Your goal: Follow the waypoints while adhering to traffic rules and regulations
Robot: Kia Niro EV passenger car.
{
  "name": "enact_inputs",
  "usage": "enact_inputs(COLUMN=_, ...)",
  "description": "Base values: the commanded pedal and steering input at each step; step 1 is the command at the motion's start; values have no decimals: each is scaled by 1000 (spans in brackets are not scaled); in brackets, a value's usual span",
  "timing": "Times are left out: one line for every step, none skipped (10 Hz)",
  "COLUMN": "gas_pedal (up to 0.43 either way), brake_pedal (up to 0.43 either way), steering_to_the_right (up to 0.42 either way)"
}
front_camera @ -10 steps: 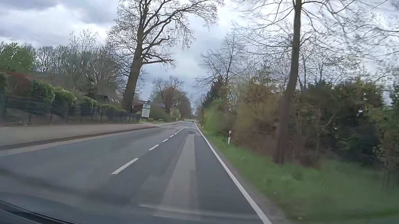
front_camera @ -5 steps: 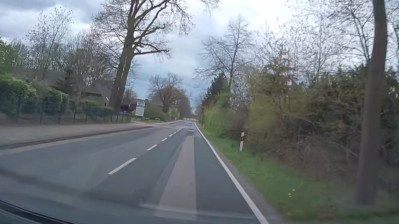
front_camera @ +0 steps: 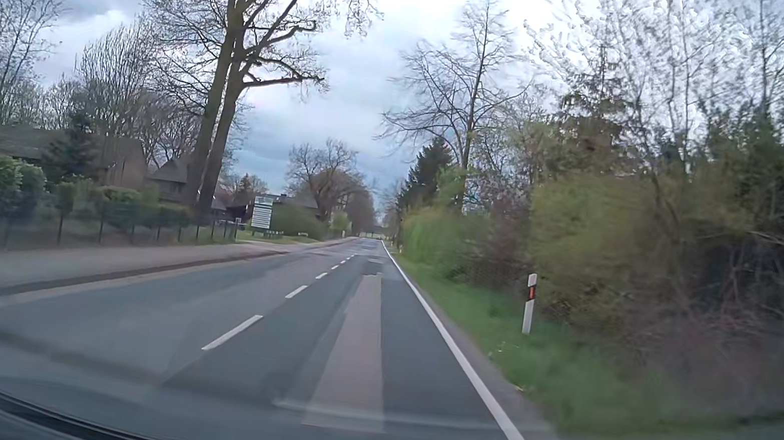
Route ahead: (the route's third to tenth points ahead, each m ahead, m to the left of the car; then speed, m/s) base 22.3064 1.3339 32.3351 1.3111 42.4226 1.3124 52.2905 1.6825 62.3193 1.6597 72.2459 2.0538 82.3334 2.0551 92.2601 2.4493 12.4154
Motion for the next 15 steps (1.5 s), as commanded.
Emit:
enact_inputs(gas_pedal=47, brake_pedal=0, steering_to_the_right=-1)
enact_inputs(gas_pedal=47, brake_pedal=0, steering_to_the_right=-1)
enact_inputs(gas_pedal=47, brake_pedal=0, steering_to_the_right=-1)
enact_inputs(gas_pedal=47, brake_pedal=0, steering_to_the_right=-1)
enact_inputs(gas_pedal=47, brake_pedal=0, steering_to_the_right=-1)
enact_inputs(gas_pedal=47, brake_pedal=0, steering_to_the_right=-1)
enact_inputs(gas_pedal=47, brake_pedal=0, steering_to_the_right=-1)
enact_inputs(gas_pedal=47, brake_pedal=0, steering_to_the_right=-1)
enact_inputs(gas_pedal=47, brake_pedal=0, steering_to_the_right=-2)
enact_inputs(gas_pedal=47, brake_pedal=0, steering_to_the_right=-1)
enact_inputs(gas_pedal=47, brake_pedal=0, steering_to_the_right=-1)
enact_inputs(gas_pedal=47, brake_pedal=0, steering_to_the_right=-2)
enact_inputs(gas_pedal=59, brake_pedal=0, steering_to_the_right=-1)
enact_inputs(gas_pedal=59, brake_pedal=0, steering_to_the_right=-1)
enact_inputs(gas_pedal=59, brake_pedal=0, steering_to_the_right=-2)
